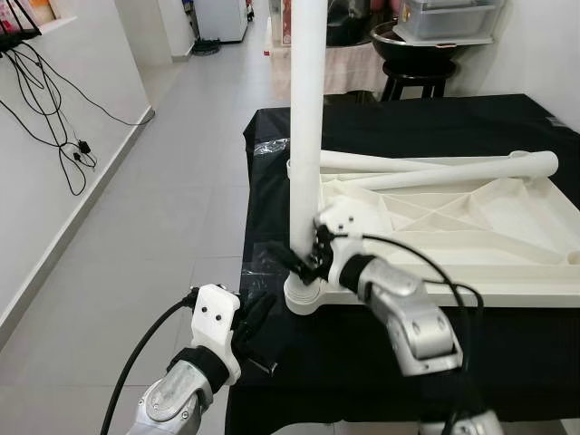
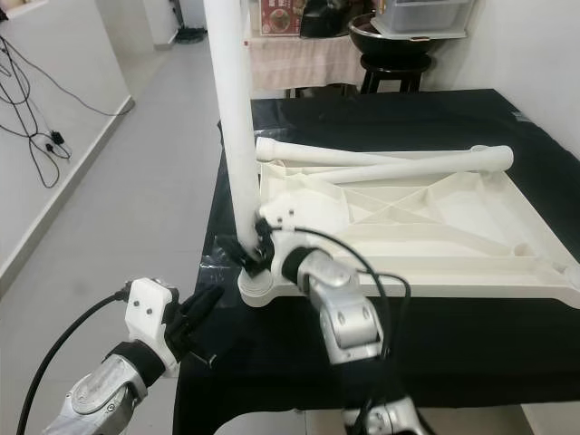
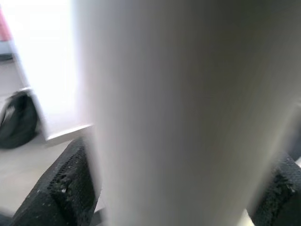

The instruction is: Building children table

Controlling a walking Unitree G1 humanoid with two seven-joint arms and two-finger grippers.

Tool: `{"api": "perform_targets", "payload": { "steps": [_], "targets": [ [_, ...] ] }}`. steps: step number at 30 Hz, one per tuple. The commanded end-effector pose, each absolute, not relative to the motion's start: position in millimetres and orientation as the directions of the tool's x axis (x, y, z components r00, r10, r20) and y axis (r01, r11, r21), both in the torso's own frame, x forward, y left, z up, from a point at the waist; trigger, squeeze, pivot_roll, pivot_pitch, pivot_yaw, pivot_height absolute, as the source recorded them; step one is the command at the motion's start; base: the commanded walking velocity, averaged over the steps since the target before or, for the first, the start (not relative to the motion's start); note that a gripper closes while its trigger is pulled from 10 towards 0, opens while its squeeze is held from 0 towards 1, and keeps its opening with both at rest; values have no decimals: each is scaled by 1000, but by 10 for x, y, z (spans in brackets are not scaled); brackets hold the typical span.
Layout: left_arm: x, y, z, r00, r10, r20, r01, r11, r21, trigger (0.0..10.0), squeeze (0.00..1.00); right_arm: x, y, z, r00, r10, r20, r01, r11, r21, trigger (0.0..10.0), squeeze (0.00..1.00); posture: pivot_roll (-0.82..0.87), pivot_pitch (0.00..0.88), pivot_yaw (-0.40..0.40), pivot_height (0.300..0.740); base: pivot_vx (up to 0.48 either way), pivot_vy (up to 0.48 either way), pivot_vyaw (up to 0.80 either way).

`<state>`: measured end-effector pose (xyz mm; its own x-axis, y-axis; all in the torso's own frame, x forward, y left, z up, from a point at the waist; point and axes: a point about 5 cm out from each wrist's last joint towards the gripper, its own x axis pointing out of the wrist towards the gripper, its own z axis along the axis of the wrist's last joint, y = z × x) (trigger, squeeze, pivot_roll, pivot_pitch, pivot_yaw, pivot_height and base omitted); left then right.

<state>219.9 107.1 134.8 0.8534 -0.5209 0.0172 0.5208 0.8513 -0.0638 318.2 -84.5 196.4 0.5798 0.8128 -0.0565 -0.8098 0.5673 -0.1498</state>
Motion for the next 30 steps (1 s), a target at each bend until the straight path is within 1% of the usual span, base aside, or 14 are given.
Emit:
{"api": "perform_targets", "payload": {
  "steps": [1,3,8,10,11,12,14,15,19,24,26,28,29,30],
  "targets": [
    [2204,1083,1287,857,-516,-11,514,855,-74,10000,0,3129,-794,1809,459,880,-119,-886,443,-140,10000,0,14,59,12,740,0,0,0],
    [2208,1079,1286,858,-513,-10,511,856,-74,10000,0,3170,-807,1719,388,904,-179,-917,361,-168,10000,0,18,56,8,740,0,0,0],
    [2212,1077,1283,859,-512,-9,510,857,-73,10000,0,3251,-801,1712,370,910,-185,-925,343,-163,10000,0,14,52,7,740,0,0,0],
    [2215,1075,1278,859,-512,-10,510,857,-72,10000,0,3361,-792,1751,374,913,-162,-924,353,-146,10000,0,12,47,6,740,0,0,0],
    [2217,1073,1274,859,-512,-10,510,857,-72,10000,0,3394,-788,1768,351,924,-152,-934,333,-130,5882,0,12,44,9,740,0,0,0],
    [2217,1074,1270,859,-512,-11,510,857,-72,10000,0,3413,-784,1783,327,935,-138,-943,314,-112,863,0,14,43,12,740,0,0,0],
    [2217,1074,1270,859,-512,-11,510,857,-72,10000,0,3413,-784,1783,327,935,-138,-943,314,-112,863,0,14,43,12,740,0,0,0],
    [2217,1074,1267,859,-512,-12,510,857,-72,10000,0,3418,-783,1791,309,942,-129,-950,298,-97,0,0,15,42,12,740,0,0,0],
    [2215,1070,1262,859,-512,-13,510,857,-72,10000,0,3428,-826,1752,271,953,-134,-961,260,-96,0,0,14,43,13,740,0,0,0],
    [2209,1064,1261,859,-511,-13,509,858,-73,10000,0,3408,-893,1698,305,941,-147,-950,289,-119,0,0,8,47,15,740,0,0,0],
    [2207,1062,1261,859,-512,-13,509,857,-75,10000,0,3387,-926,1677,335,930,-151,-940,317,-129,0,0,8,47,14,740,0,0,0],
    [2202,1064,1263,858,-513,-12,511,856,-77,10000,0,3336,-972,1601,442,885,-148,-895,425,-131,0,0,-3,51,12,740,0,0,0],
    [2200,1068,1265,857,-515,-11,512,855,-78,10000,0,3311,-955,1534,561,814,-151,-827,544,-138,0,0,-13,56,9,740,0,0,0],
    [2200,1068,1265,857,-515,-11,512,855,-78,10000,0,3311,-955,1534,561,814,-151,-827,544,-138,0,0,-13,56,9,740,0,0,0]
  ]
}}
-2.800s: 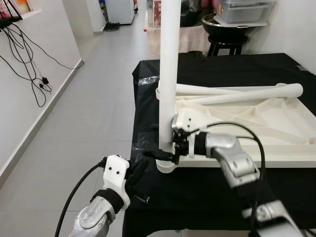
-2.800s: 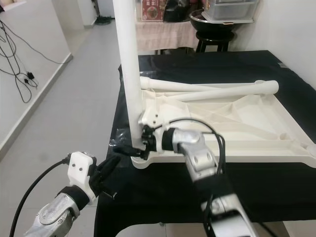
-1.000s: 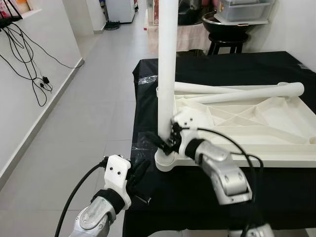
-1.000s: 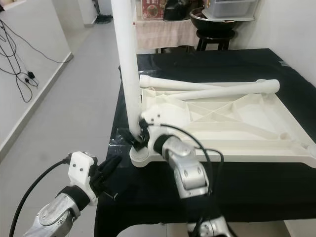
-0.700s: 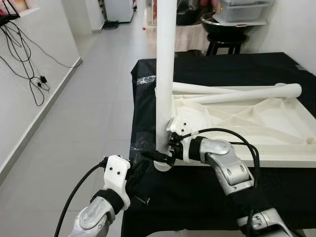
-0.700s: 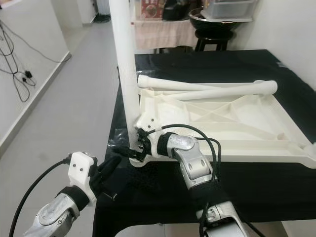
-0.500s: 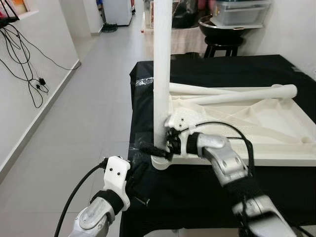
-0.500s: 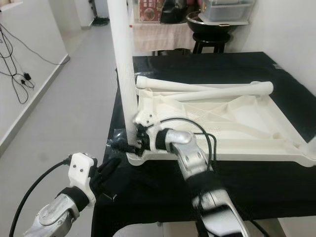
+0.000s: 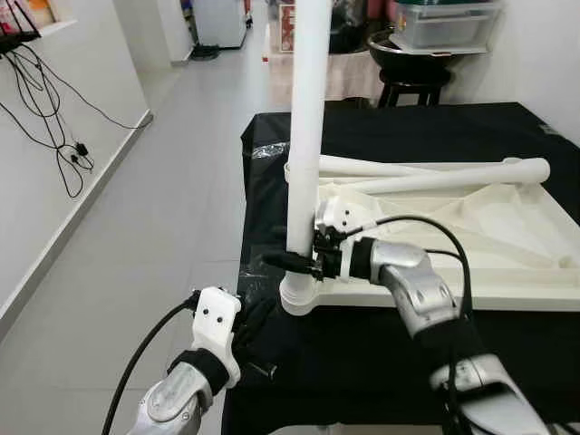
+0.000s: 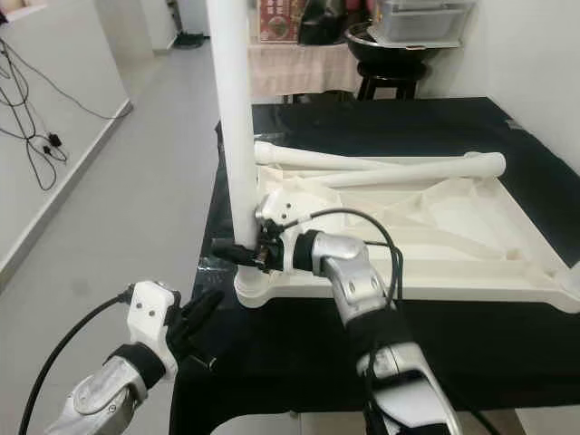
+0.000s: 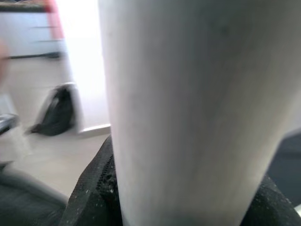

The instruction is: Building children table

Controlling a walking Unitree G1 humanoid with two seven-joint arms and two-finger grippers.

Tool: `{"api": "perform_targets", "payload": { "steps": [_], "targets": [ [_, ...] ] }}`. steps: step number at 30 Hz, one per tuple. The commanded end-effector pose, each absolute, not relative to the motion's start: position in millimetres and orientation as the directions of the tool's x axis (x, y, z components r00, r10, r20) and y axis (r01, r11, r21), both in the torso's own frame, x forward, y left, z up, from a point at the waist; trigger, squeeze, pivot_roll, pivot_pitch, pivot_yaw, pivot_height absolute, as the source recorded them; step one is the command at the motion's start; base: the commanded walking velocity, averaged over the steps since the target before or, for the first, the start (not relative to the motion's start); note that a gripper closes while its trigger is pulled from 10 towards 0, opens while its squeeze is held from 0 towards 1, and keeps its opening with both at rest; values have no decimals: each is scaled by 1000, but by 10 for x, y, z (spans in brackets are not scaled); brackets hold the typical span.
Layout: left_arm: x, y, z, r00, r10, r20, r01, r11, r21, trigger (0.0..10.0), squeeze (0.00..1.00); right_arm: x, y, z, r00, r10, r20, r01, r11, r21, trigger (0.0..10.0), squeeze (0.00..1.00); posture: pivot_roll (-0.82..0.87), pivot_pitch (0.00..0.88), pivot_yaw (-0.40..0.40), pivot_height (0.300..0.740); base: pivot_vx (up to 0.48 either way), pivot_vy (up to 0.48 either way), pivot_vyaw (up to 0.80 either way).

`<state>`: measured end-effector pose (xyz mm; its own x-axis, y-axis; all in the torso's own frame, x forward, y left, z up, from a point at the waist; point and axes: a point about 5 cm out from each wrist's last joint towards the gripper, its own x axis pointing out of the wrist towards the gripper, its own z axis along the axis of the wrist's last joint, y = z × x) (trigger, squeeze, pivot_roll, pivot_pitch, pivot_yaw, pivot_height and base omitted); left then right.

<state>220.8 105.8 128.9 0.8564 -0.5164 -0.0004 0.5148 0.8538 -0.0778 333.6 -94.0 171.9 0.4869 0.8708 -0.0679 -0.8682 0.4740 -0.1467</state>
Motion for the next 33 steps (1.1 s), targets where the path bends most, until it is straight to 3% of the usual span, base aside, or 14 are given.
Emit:
{"api": "perform_targets", "payload": {
  "steps": [1,3,14,15,16,17,18,23,24,25,26,29,31,33],
  "targets": [
    [2200,1068,1265,857,-515,-11,512,855,-78,10000,0,3311,-955,1534,561,814,-151,-827,544,-138,0,0,-13,56,9,740,0,0,0],
    [2198,1084,1272,856,-516,-10,514,854,-79,10000,0,3246,-1041,1299,910,377,-174,-394,916,-73,0,0,-24,60,11,740,0,0,0],
    [2210,1084,1273,854,-520,-8,518,852,-80,10000,0,3259,-1023,1295,894,414,-168,-435,893,-118,0,0,-16,57,12,740,0,0,0],
    [2210,1087,1274,856,-516,-7,514,854,-79,10000,0,3242,-1007,1313,904,392,-173,-413,903,-115,1882,0,-12,57,13,740,0,0,0],
    [2210,1087,1274,856,-516,-7,514,854,-79,10000,0,3242,-1007,1313,904,392,-173,-413,903,-115,1882,0,-12,57,13,740,0,0,0],
    [2212,1091,1275,859,-511,-7,509,857,-78,10000,0,3226,-973,1359,899,410,-155,-424,902,-78,10000,0,-10,57,12,740,0,0,0],
    [2214,1094,1275,861,-509,-7,507,858,-77,10000,0,3220,-930,1423,879,460,-125,-468,883,-42,10000,1000,-11,58,12,740,0,0,0],
    [2221,1098,1274,860,-511,-8,509,858,-77,10000,0,3195,-805,1695,708,706,-12,-706,708,-8,10000,1000,-12,55,17,740,0,0,0],
    [2225,1098,1274,859,-511,-8,509,857,-77,10000,0,3197,-809,1763,651,759,5,-758,650,-45,10000,847,-12,53,19,740,0,0,0],
    [2225,1098,1274,859,-511,-8,509,857,-77,10000,0,3197,-809,1763,651,759,5,-758,650,-45,10000,847,-12,53,19,740,0,0,0],
    [2229,1098,1272,859,-512,-9,510,857,-77,10000,0,3213,-825,1816,585,811,0,-809,583,-74,10000,0,-11,51,18,740,0,0,0],
    [2232,1098,1271,859,-512,-9,510,857,-76,10000,0,3225,-842,1845,529,849,-12,-845,525,-100,10000,0,-11,48,18,740,0,0,0],
    [2238,1100,1269,860,-511,-8,509,858,-76,10000,0,3242,-871,1838,379,920,-95,-918,362,-161,10000,0,-7,47,15,740,0,0,0],
    [2239,1101,1267,860,-510,-9,508,858,-75,10000,0,3252,-877,1837,344,932,-110,-932,325,-157,10000,0,1,42,14,740,0,0,0]
  ]
}}
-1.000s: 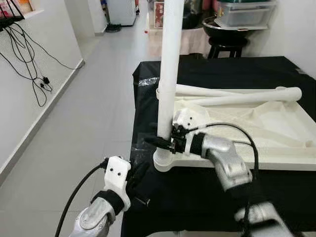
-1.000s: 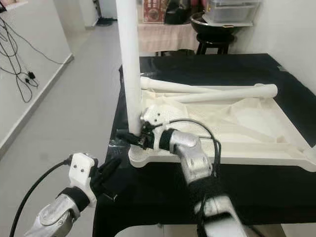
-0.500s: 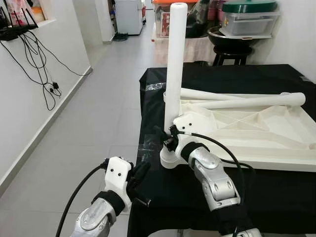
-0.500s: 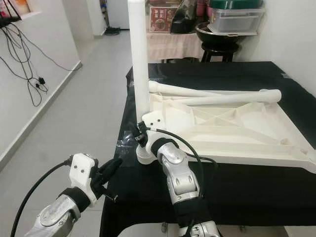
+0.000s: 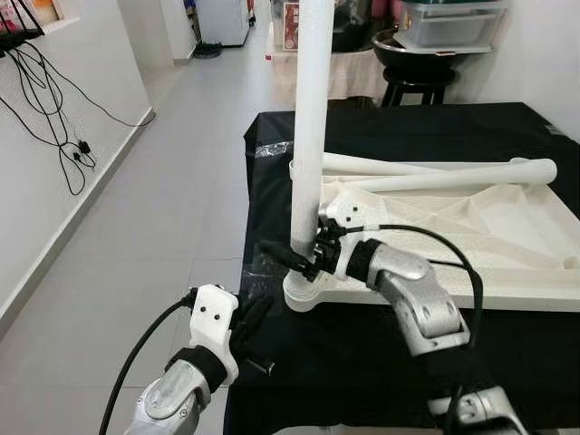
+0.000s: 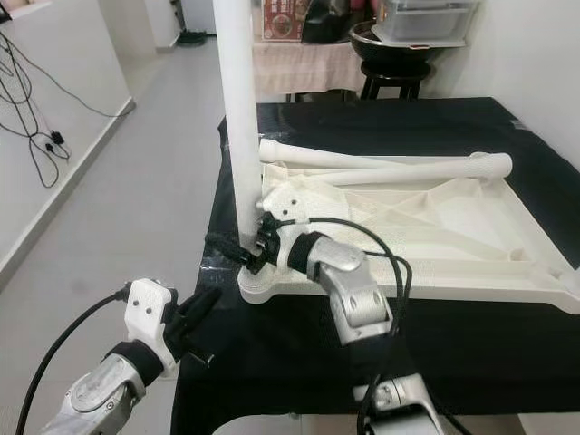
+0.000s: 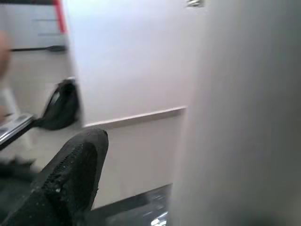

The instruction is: Building children table

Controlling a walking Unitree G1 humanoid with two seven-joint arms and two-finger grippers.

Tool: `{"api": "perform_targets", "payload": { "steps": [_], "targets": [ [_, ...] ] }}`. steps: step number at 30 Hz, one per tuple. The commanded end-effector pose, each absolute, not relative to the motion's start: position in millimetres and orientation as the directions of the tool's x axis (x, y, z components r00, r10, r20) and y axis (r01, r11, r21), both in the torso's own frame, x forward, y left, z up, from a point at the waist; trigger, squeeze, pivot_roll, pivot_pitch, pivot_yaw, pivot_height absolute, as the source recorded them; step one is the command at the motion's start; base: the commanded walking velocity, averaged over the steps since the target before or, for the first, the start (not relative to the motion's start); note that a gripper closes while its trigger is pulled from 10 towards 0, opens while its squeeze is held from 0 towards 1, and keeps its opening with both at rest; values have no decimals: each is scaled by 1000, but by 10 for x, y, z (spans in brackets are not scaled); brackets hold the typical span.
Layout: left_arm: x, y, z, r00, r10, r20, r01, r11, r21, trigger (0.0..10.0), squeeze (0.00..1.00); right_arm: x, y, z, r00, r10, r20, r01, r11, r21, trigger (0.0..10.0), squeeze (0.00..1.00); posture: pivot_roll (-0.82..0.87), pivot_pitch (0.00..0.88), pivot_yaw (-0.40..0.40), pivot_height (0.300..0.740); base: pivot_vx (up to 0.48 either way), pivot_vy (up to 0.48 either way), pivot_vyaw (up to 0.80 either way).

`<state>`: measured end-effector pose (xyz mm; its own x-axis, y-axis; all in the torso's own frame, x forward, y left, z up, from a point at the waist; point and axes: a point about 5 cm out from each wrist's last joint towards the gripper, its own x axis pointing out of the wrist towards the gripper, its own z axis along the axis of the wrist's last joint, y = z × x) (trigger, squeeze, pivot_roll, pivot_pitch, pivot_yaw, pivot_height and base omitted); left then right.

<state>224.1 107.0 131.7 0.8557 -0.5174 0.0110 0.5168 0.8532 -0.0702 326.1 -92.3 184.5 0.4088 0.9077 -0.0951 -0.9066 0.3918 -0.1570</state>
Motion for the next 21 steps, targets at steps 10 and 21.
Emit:
{"api": "perform_targets", "payload": {
  "steps": [10,21],
  "targets": [
    [2237,1098,1263,862,-507,-10,505,860,-73,10000,0,3396,-930,1842,238,963,-126,-970,230,-78,4314,0,5,42,12,740,0,0,0],
    [2237,1077,1264,861,-509,-8,507,858,-77,10000,0,3423,-1072,1810,226,969,-103,-973,220,-72,0,0,-1,47,15,740,0,0,0]
  ]
}}
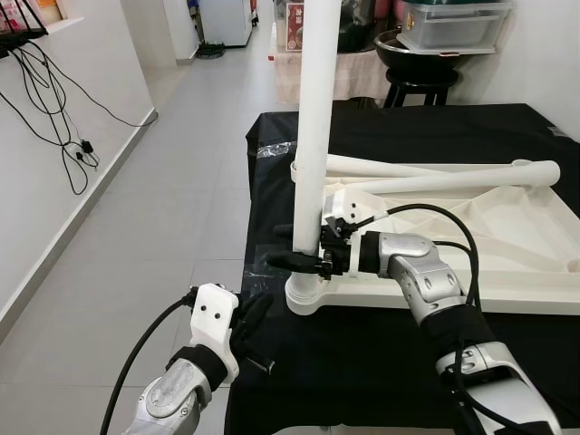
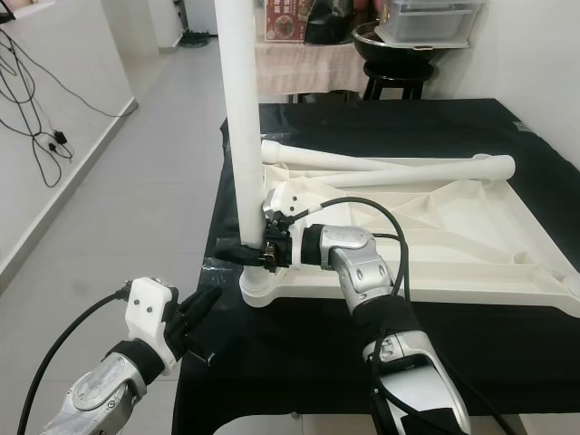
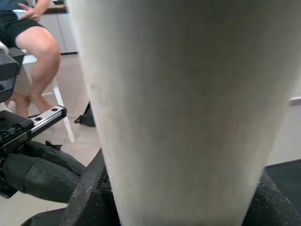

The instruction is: Building children table

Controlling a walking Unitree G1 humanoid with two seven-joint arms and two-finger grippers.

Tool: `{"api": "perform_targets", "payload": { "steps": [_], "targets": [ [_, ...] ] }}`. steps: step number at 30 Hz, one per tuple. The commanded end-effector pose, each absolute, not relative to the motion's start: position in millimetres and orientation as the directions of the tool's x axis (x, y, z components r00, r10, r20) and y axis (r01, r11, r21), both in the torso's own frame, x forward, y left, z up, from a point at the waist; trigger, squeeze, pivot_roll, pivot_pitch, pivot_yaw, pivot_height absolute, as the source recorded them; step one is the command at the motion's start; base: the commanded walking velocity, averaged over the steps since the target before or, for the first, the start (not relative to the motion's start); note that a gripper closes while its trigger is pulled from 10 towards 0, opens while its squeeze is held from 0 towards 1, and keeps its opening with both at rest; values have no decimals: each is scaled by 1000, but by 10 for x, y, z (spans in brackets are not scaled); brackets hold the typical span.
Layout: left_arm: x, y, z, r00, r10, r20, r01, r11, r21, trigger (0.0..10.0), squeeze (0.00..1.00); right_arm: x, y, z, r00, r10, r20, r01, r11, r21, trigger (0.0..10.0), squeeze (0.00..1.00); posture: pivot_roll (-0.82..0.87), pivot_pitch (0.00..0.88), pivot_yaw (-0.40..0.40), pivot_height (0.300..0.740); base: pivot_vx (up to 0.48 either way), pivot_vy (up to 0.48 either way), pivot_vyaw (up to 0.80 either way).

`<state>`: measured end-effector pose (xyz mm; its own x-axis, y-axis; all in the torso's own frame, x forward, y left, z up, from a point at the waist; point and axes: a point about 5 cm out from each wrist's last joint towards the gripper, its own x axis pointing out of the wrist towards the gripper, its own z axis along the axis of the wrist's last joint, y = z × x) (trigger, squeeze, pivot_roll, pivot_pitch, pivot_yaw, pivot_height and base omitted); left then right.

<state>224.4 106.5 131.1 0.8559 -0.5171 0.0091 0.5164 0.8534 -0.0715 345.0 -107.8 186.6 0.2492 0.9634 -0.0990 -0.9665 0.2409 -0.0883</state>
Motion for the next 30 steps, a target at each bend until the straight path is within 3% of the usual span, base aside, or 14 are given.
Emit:
{"api": "perform_targets", "payload": {
  "steps": [1,6,8,9,11,12,13,14,17,24,25,27,28,30],
  "targets": [
    [2237,1077,1264,861,-509,-8,507,858,-77,10000,0,3423,-1072,1810,226,969,-103,-973,220,-72,0,0,-1,47,15,740,0,0,0],
    [2238,1080,1267,861,-509,-8,507,858,-78,10000,0,3390,-1111,1774,273,957,-102,-961,265,-84,0,0,-3,48,15,740,0,0,0],
    [2238,1085,1273,861,-509,-6,507,859,-79,10000,0,3351,-1122,1698,390,915,-107,-920,382,-86,0,0,-8,55,14,740,0,0,0],
    [2238,1085,1273,861,-509,-6,507,859,-79,10000,0,3351,-1122,1698,390,915,-107,-920,382,-86,0,0,-8,55,14,740,0,0,0],
    [2237,1096,1279,862,-507,-5,506,859,-78,10000,0,3315,-1068,1556,631,768,-112,-776,624,-91,0,0,-11,59,9,740,0,0,0],
    [2235,1103,1285,862,-507,-4,505,860,-77,10000,0,3255,-1057,1436,787,605,-123,-613,788,-46,0,0,-15,68,7,740,0,0,0],
    [2235,1103,1285,862,-507,-4,505,860,-77,10000,0,3255,-1057,1436,787,605,-123,-613,788,-46,0,0,-15,68,7,740,0,0,0],
    [2234,1109,1289,863,-506,-3,504,860,-76,10000,0,3197,-1078,1355,871,469,-147,-476,879,-17,0,0,-15,68,7,740,0,0,0],
    [2235,1122,1287,863,-504,-4,503,861,-74,10000,0,3059,-950,1278,886,433,-165,-454,882,-123,0,0,-16,68,15,740,0,0,0],
    [2239,1109,1279,863,-505,-4,503,861,-75,10000,0,3136,-939,1313,896,405,-184,-430,894,-124,0,0,-16,56,7,740,0,0,0],
    [2239,1109,1279,866,-500,-2,499,863,-75,10000,0,3143,-935,1319,893,411,-184,-435,893,-115,10000,0,-16,55,6,740,0,0,0],
    [2242,1108,1279,868,-497,-1,496,865,-76,10000,0,3137,-913,1349,889,425,-171,-444,892,-92,10000,0,-15,53,5,740,0,0,0],
    [2246,1105,1278,868,-497,-1,496,865,-77,10000,0,3139,-872,1402,870,473,-142,-485,872,-63,10000,1000,-14,50,3,740,0,0,0],
    [2248,1102,1277,868,-497,-1,496,865,-78,10000,0,3132,-839,1444,857,500,-122,-508,860,-46,10000,1000,-14,50,3,740,0,0,0]
  ]
}}
